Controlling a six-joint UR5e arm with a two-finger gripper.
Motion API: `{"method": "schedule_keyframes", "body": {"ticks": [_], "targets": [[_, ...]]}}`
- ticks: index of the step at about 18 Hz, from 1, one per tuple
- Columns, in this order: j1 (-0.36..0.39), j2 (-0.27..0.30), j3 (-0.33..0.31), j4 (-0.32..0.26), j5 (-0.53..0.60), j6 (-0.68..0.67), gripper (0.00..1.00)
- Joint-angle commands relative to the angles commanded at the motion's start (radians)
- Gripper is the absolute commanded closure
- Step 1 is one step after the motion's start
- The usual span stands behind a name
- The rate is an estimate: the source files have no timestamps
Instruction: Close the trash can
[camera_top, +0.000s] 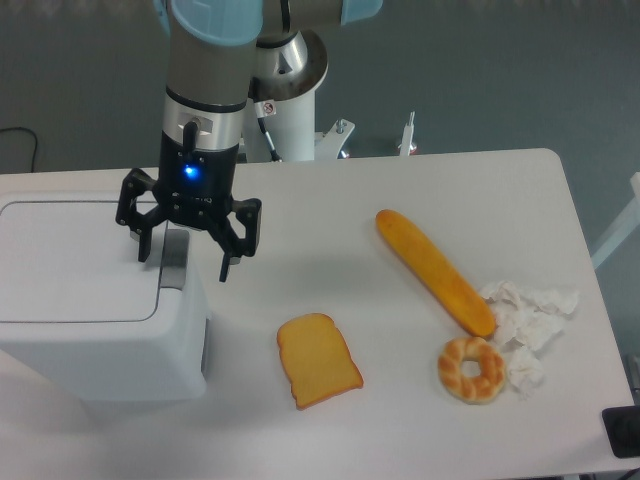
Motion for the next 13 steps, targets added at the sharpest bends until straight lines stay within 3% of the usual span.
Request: {"method": "schedule_keyframes", "body": {"ticks": [4, 8, 13], "targets": [[0.049, 0.022, 0.021, -0.002, 0.158, 0.024, 0.0], [0.103, 0.026, 0.018, -0.006, 0.212, 0.121, 0.0], [0.169, 0.034, 0.002, -0.037, 0.357, 0.123, 0.0]]}}
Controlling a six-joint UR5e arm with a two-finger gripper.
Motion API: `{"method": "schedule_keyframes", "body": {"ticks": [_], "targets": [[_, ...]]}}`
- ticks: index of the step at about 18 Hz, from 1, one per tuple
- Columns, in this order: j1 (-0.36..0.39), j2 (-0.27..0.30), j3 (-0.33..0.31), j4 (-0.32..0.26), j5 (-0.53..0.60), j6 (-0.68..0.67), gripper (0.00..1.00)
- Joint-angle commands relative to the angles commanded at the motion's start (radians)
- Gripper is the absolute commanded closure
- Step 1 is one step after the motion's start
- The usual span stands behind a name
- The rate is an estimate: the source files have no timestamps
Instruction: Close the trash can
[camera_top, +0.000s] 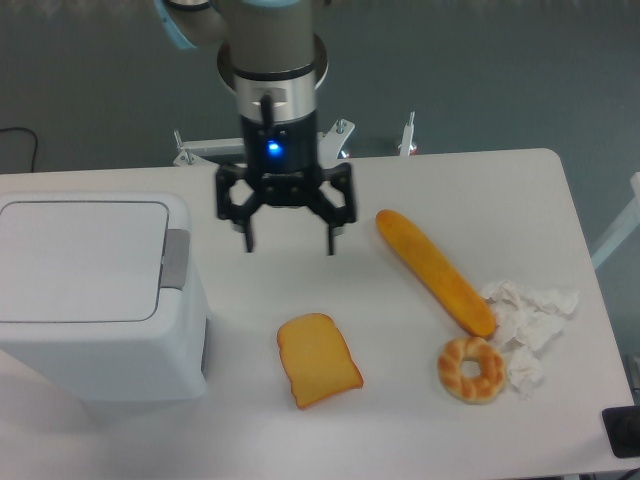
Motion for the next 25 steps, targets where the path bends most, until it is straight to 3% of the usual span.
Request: {"method": "schedule_keyframes", "body": {"ticks": [5, 9, 17, 25], "targets": [[0.124, 0.032, -0.064, -0.055, 0.083, 0.03, 0.0], [0.296, 0.071, -0.08, -0.17, 0.086, 0.242, 0.0], [0.692, 0.16, -0.098, -0.278, 0.083, 0.765, 0.0], [0.931, 0.199, -0.092, -0.397, 0.063, 1.041, 0.0]]}}
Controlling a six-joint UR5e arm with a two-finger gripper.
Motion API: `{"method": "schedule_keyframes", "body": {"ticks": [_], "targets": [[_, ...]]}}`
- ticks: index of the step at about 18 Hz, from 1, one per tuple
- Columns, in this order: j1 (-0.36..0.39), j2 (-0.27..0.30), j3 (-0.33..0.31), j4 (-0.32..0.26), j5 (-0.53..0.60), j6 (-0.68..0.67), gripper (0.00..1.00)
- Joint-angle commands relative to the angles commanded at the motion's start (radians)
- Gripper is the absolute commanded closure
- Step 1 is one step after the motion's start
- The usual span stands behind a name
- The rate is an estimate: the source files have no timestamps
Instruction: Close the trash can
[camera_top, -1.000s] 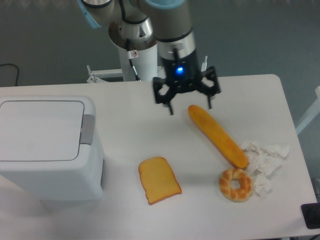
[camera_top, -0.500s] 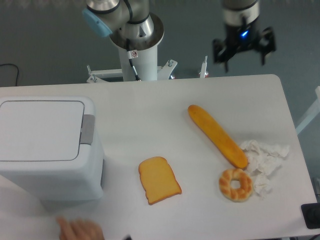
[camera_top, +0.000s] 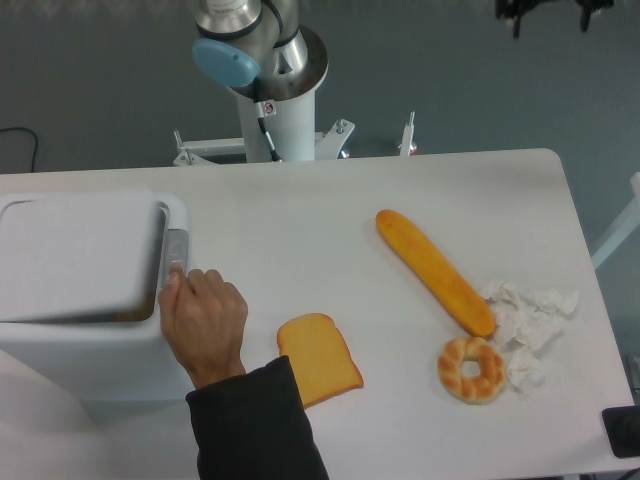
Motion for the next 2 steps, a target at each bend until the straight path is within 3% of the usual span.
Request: {"method": "schedule_keyframes", "body": {"ticks": [2], "targets": [[0.041, 0.012, 0.0, -0.025, -0.002, 0.055, 0.0]]}}
